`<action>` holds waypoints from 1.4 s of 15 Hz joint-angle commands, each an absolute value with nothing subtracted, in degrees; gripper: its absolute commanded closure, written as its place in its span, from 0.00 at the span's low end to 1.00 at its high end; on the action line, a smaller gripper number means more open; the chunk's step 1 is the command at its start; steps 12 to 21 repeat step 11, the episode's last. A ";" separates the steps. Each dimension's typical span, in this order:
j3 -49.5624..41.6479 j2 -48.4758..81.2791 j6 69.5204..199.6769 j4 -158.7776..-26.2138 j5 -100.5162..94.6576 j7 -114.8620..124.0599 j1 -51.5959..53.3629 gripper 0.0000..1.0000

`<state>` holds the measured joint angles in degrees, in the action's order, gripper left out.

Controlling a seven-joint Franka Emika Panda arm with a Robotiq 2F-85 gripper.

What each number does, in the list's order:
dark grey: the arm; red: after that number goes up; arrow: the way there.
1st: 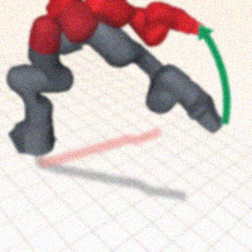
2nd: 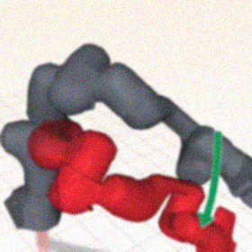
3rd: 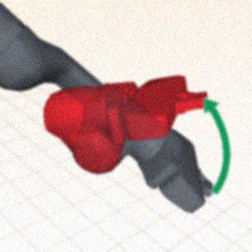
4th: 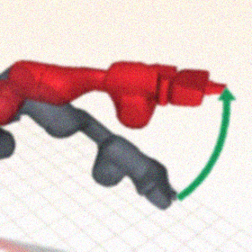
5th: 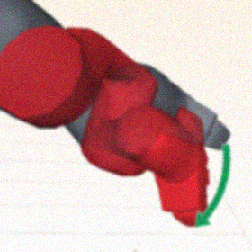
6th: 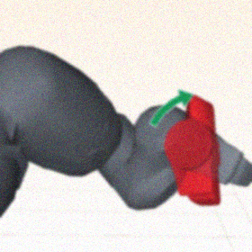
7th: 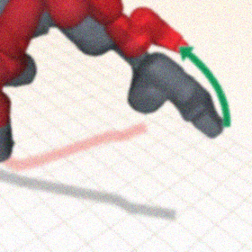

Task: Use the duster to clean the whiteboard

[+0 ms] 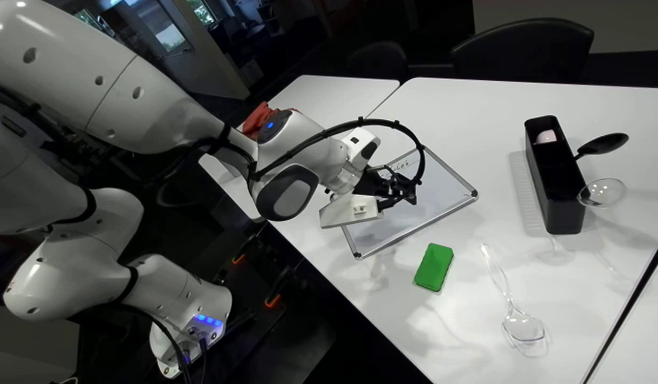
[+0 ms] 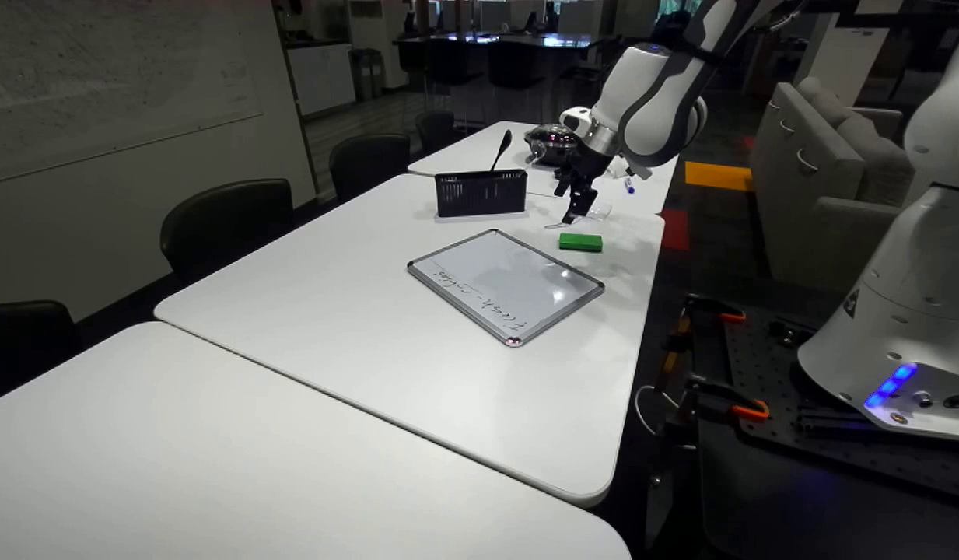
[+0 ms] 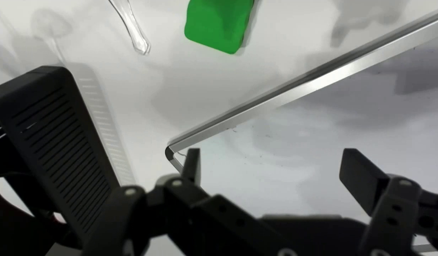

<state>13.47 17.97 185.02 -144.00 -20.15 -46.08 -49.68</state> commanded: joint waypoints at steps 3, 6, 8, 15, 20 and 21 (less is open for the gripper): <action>27.89 5.67 180.03 -150.08 -18.71 -47.34 -61.31 0.00; 34.09 4.70 176.20 -148.73 -15.48 -49.79 -65.62 0.00; 36.74 3.74 174.05 -148.37 -12.26 -52.59 -67.49 0.00; 39.00 2.46 171.80 -147.99 -7.22 -57.42 -69.45 0.00; 39.00 2.46 171.80 -147.99 -7.22 -57.42 -69.45 0.00; 39.00 2.46 171.80 -147.99 -7.22 -57.42 -69.45 0.00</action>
